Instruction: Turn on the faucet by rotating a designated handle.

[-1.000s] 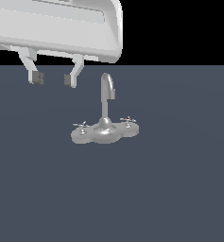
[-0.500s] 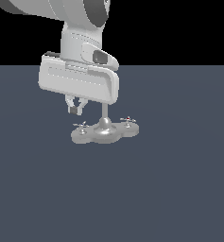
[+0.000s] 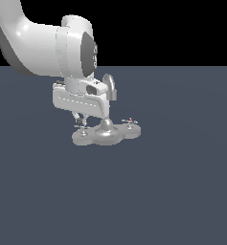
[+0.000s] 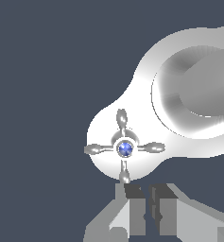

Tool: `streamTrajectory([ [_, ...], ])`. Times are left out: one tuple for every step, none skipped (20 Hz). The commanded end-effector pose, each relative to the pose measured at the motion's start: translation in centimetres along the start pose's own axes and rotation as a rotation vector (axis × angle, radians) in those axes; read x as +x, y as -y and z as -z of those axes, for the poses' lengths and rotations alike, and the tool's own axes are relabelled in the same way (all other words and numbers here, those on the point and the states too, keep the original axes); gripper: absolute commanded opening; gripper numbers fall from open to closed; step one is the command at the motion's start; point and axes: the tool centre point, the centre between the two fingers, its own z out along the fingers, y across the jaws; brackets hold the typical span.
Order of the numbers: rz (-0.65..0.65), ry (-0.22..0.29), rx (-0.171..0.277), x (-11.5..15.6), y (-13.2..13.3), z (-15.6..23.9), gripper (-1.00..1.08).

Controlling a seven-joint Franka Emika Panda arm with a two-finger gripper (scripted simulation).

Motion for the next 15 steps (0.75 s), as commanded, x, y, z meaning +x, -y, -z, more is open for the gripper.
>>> streamTrajectory([
  [0.059,-0.024,-0.028,2.0,-1.7,-2.6,0.33],
  [0.022,-0.053,-0.038,1.9,-0.2,-4.0,-0.10],
  [0.111,-0.074,0.002,2.8,2.7,-5.0,-0.08],
  [0.138,-0.081,0.015,1.8,4.0,-4.3,-0.08],
  [0.099,-0.147,0.004,7.1,-0.7,-3.3,0.06],
  [0.199,-0.148,0.017,6.7,1.6,-3.7,-0.53],
  [0.221,-0.148,0.019,5.9,2.8,-3.7,-0.53],
  [0.249,-0.179,0.022,7.1,2.4,-3.4,0.34],
  [0.346,-0.174,0.047,5.8,6.2,-4.3,-0.37],
  [0.443,-0.169,0.071,1.8,11.2,-4.0,-0.37],
  [0.541,-0.175,0.088,-0.4,14.6,-4.4,-0.77],
  [0.552,-0.176,0.090,-0.9,15.1,-4.3,-0.77],
  [0.594,-0.182,0.108,-1.9,16.6,-4.4,-0.42],
  [0.494,-0.187,0.122,0.5,14.1,-4.4,0.06],
  [0.464,-0.188,0.126,1.7,12.6,-4.2,0.06],
])
